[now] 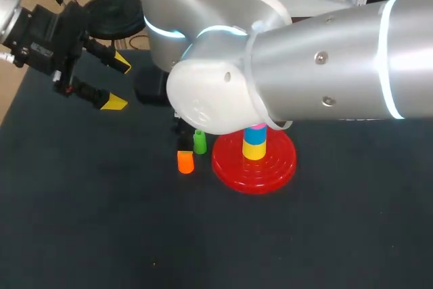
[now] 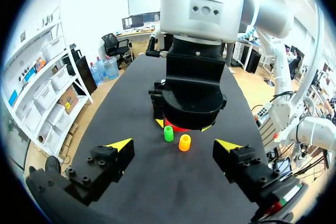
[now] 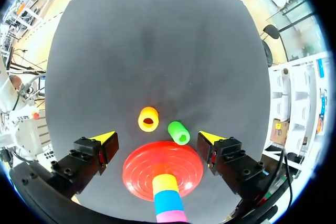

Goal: Pick up and stack the cylinders on the red base in this order: pink,purple,orange,green

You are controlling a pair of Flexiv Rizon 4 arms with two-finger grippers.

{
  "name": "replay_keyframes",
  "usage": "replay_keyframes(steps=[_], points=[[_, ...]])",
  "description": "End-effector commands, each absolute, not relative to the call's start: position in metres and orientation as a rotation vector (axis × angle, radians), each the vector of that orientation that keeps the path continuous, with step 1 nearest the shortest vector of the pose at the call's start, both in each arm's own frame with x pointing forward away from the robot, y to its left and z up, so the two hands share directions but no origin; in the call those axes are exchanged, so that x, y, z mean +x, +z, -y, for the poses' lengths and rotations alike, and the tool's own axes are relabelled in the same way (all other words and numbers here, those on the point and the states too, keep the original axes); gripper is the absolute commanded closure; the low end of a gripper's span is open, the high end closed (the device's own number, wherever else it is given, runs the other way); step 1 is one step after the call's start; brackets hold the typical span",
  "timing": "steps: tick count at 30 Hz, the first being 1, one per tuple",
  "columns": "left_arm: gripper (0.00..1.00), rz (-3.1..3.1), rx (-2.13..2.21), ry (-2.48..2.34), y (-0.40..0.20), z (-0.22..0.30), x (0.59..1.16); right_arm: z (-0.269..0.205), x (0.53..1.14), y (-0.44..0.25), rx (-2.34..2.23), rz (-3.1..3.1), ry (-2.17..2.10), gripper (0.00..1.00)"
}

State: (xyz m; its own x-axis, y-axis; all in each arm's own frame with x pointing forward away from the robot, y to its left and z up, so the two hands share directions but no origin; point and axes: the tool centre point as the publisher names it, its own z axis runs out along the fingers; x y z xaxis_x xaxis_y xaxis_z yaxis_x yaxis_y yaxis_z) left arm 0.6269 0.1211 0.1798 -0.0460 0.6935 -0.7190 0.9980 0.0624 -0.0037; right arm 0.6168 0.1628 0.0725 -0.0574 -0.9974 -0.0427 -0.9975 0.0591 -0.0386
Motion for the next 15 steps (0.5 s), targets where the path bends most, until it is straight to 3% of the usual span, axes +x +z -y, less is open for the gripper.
replay_keyframes(steps=[1,15], points=[[0.00,-1.797,1.684,-0.716,0.1794,-0.1211,0.6261,-0.1635,0.6163,0.0711,-2.121,-2.235,0.011,0.00],[0.00,-1.797,1.684,-0.716,0.1794,-0.1211,0.6261,-0.1638,0.6175,0.0660,-2.209,-2.165,0.007,0.00]])
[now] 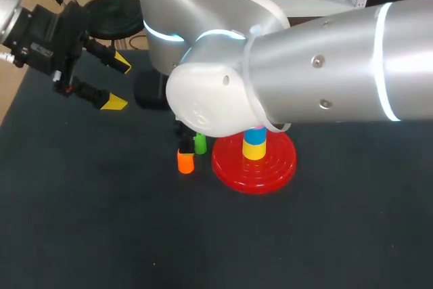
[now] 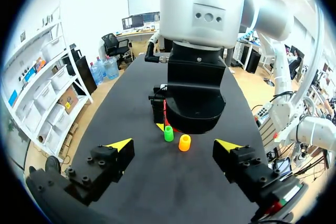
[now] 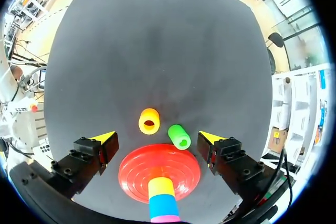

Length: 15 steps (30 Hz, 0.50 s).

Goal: Pick up and stack the cylinders on the red base in this order: pink,purple,orange,green

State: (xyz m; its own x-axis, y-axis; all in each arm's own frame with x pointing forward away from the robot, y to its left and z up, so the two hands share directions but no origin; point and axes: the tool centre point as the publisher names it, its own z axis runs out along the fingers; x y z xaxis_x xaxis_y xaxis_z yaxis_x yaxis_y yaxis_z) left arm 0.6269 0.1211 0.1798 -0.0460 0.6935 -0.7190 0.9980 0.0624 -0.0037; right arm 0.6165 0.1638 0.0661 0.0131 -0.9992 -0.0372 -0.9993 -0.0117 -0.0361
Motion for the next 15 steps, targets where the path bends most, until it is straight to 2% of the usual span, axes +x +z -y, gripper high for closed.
replay_keyframes(steps=[1,15], points=[[0.00,-1.797,1.684,-0.716,0.1794,-0.1211,0.6261,-0.1641,0.6174,0.0656,-2.214,-2.161,0.007,0.00],[0.00,-1.797,1.684,-0.716,0.1794,-0.1211,0.6261,-0.1700,0.6143,0.0615,-2.227,-2.144,0.037,0.00]])
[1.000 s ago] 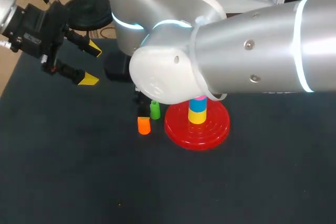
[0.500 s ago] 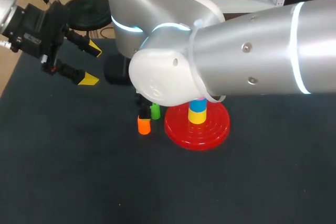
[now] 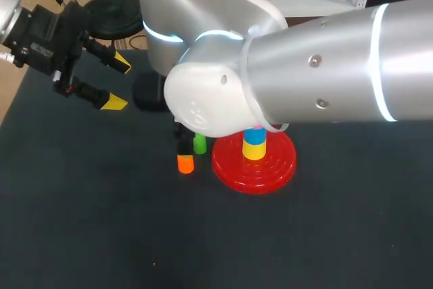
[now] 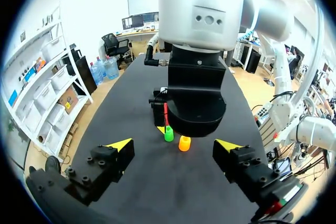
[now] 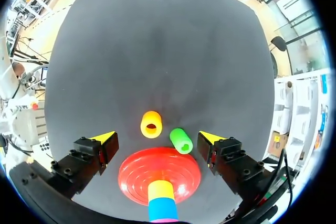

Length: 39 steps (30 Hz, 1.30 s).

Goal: Pick up and stack the cylinders on the red base in this order: pink,purple,orange,green

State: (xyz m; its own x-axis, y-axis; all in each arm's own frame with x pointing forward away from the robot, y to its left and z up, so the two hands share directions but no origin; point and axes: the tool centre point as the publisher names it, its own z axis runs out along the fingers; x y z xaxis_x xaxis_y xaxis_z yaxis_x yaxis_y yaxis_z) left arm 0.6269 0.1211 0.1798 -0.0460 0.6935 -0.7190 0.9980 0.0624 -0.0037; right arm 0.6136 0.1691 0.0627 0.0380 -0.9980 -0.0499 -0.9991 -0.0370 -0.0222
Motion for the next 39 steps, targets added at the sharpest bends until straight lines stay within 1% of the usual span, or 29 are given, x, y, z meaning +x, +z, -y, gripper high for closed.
replay_keyframes(steps=[1,39], points=[[0.00,-1.797,1.684,-0.716,0.179,-0.121,0.626,-0.170,0.614,0.061,-2.227,-2.144,0.038,0.00],[0.00,-1.797,1.684,-0.716,0.179,-0.121,0.626,-0.177,0.601,0.042,-2.288,-2.128,0.102,0.00]])
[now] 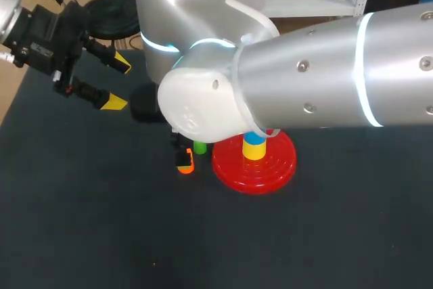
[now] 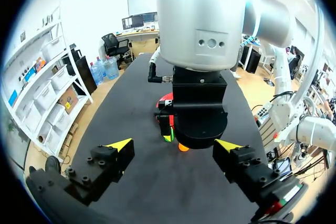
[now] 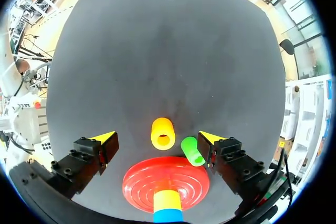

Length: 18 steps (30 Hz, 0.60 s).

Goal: Pick up and stack the cylinders on the red base in this order: pink,purple,orange,green

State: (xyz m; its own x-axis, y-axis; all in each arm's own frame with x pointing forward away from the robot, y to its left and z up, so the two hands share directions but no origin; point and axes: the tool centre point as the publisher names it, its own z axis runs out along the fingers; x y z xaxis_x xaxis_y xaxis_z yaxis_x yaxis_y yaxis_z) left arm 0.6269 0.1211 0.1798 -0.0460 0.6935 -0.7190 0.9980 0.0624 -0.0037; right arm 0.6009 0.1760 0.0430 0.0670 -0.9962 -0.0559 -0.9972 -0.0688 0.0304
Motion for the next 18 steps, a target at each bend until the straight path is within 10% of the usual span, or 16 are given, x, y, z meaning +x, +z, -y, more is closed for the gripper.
replay_keyframes(steps=[1,18], points=[[0.00,-1.797,1.684,-0.716,0.179,-0.121,0.626,-0.178,0.601,0.042,-2.288,-2.122,0.104,0.00],[0.00,-1.797,1.684,-0.716,0.179,-0.121,0.626,-0.174,0.603,0.030,-2.297,-2.123,0.105,0.00]])
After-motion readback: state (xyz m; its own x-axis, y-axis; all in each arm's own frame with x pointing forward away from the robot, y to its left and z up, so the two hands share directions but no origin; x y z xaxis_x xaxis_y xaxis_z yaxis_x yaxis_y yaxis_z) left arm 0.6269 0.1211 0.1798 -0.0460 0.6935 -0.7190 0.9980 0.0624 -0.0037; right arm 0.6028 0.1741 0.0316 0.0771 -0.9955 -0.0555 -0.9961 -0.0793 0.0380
